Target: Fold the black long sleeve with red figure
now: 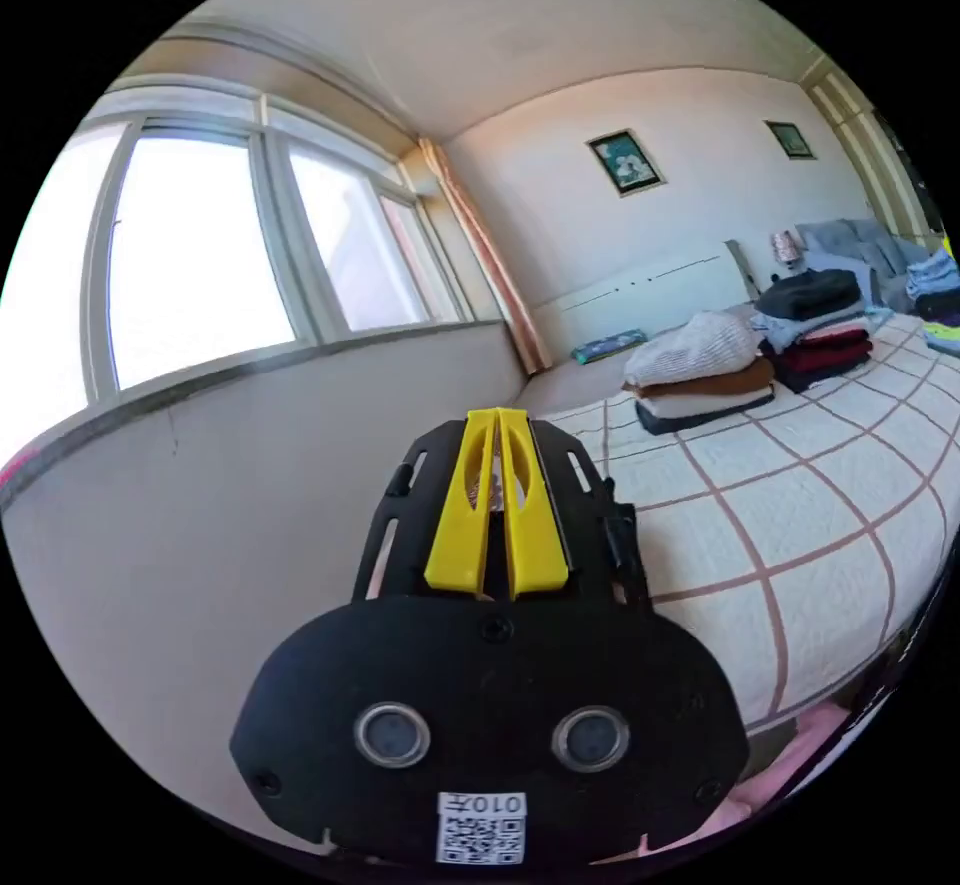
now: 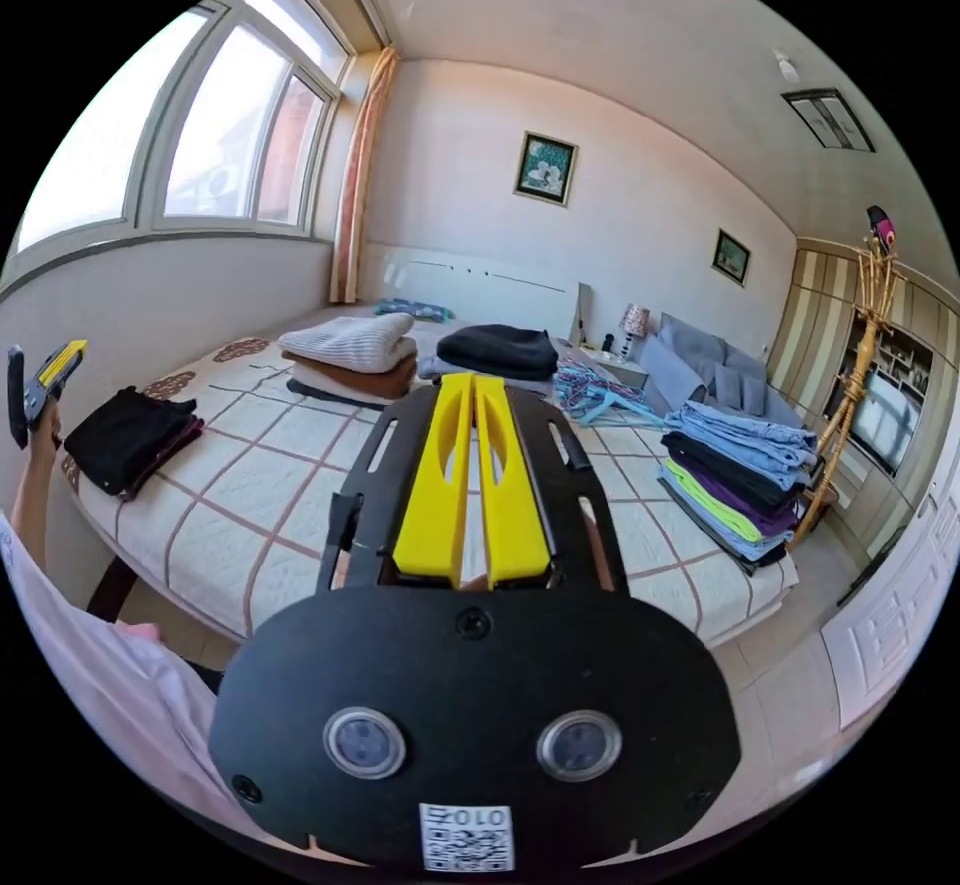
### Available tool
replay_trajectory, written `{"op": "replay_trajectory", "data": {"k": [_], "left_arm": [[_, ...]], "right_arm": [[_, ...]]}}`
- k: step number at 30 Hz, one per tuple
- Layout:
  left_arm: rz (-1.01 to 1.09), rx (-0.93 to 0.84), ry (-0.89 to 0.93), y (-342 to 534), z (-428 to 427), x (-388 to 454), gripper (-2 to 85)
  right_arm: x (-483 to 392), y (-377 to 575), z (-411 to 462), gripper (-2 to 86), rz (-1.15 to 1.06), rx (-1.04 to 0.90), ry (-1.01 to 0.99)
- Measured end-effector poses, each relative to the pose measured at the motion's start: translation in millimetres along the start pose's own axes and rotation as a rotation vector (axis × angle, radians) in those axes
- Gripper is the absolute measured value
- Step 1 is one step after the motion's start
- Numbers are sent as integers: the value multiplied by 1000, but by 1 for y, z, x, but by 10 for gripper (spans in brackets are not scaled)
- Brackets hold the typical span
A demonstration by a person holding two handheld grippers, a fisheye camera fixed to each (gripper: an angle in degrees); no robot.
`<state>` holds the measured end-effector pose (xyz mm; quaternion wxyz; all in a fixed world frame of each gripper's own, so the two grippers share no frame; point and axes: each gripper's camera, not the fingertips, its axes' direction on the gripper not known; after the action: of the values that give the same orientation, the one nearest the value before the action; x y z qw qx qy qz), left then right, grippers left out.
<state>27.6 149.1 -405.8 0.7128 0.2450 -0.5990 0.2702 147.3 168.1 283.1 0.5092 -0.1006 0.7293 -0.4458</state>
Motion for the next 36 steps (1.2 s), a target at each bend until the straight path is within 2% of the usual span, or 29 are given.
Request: {"op": "replay_trajectory", "data": {"k": [5, 7, 10, 13, 16, 21, 25, 29, 32, 34, 36], "left_arm": [[-276, -176, 11, 52, 21, -148, 32], [-422, -315, 31, 87, 40, -215, 96], [-585, -444, 134, 136, 65, -281, 132], [-696, -481, 288, 168, 84, -318, 142], [-763, -433, 298, 175, 90, -336, 144], [-810, -434, 335, 158, 105, -344, 134], [-706, -381, 96, 112, 63, -326, 94], [-593, -302, -13, 61, 26, -293, 53], [-561, -162, 186, 8, 12, -267, 14], [-535, -133, 379, -43, 23, -229, 3], [-458, -112, 438, -83, 27, -185, -1]], "right_arm": [[-31, 34, -21, 42, -47, 105, -17], [-34, 42, -23, 63, -36, 131, -26], [-33, 54, -21, 70, -16, 149, -86], [-37, 66, -16, 68, -30, 147, -85], [-39, 78, -10, 67, -41, 133, -86], [-37, 95, -1, 59, -27, 126, -101], [-32, 111, 7, 53, -4, 105, -108], [-28, 127, 10, 51, -1, 116, -103], [-20, 138, 14, 51, 16, 119, -103], [-15, 144, 16, 50, 38, 125, -110], [-10, 149, 16, 50, 55, 138, -114]]}}
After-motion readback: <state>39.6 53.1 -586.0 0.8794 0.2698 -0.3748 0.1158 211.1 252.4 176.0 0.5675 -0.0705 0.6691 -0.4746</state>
